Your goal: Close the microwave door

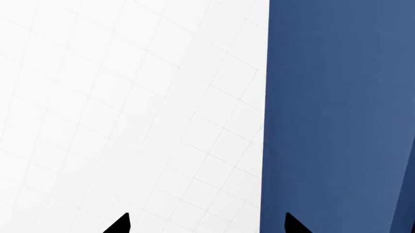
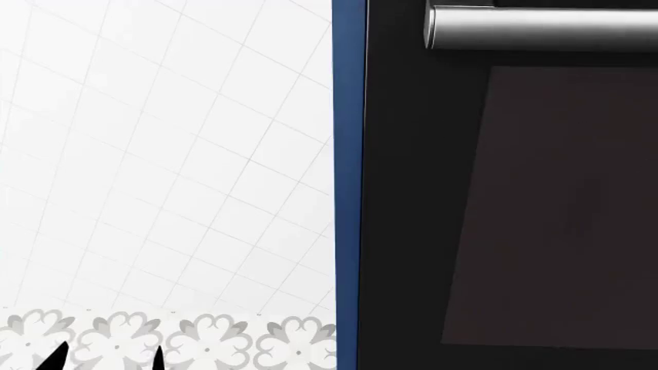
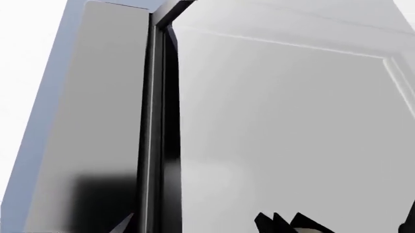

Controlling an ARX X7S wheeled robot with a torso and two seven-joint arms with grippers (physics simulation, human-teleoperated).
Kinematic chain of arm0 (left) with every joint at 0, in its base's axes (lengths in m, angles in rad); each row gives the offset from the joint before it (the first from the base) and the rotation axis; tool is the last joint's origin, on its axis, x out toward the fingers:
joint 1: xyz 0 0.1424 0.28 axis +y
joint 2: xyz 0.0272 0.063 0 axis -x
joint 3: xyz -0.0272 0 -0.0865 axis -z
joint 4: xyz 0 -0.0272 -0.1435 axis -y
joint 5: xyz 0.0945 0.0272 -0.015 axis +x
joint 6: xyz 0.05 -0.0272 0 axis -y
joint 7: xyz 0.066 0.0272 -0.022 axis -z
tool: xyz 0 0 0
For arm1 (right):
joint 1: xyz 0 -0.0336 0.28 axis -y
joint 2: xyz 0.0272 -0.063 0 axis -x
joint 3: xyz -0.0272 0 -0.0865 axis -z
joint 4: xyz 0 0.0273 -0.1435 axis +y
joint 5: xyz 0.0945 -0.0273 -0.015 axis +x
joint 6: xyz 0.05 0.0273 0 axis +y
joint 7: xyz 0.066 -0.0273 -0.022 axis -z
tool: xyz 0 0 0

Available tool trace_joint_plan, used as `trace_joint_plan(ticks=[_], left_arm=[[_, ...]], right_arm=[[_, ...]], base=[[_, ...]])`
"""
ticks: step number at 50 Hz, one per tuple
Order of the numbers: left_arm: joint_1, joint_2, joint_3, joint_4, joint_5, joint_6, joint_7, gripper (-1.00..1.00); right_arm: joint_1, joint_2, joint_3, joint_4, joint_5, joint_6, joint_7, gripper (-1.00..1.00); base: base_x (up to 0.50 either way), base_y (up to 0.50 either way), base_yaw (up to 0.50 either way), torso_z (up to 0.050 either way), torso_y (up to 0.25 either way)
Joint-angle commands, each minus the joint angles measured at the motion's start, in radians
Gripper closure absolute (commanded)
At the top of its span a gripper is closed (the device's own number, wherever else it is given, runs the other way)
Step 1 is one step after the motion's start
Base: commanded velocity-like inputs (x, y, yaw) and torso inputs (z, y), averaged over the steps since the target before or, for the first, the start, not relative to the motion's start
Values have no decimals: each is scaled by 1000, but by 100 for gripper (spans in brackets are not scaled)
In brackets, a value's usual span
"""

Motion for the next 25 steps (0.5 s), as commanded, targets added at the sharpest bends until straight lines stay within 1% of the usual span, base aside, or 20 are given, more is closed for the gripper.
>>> trace_joint_plan(ticks=[1,12,25], left_arm=[[1,-2,3,2,-1,1,-4,-100],[-1,-5,5,2,-2,1,-5,-100],[-3,-6,8,-4,-5,4,-6,-100]], right_arm=[[7,-41,3,97,-2,13,-35,-100],[29,-69,7,179,-4,35,-70,-100],[27,-82,31,258,6,39,-70,-100]], base=[[0,0,0,0,0],[0,0,0,0,0],[0,0,0,0,0]])
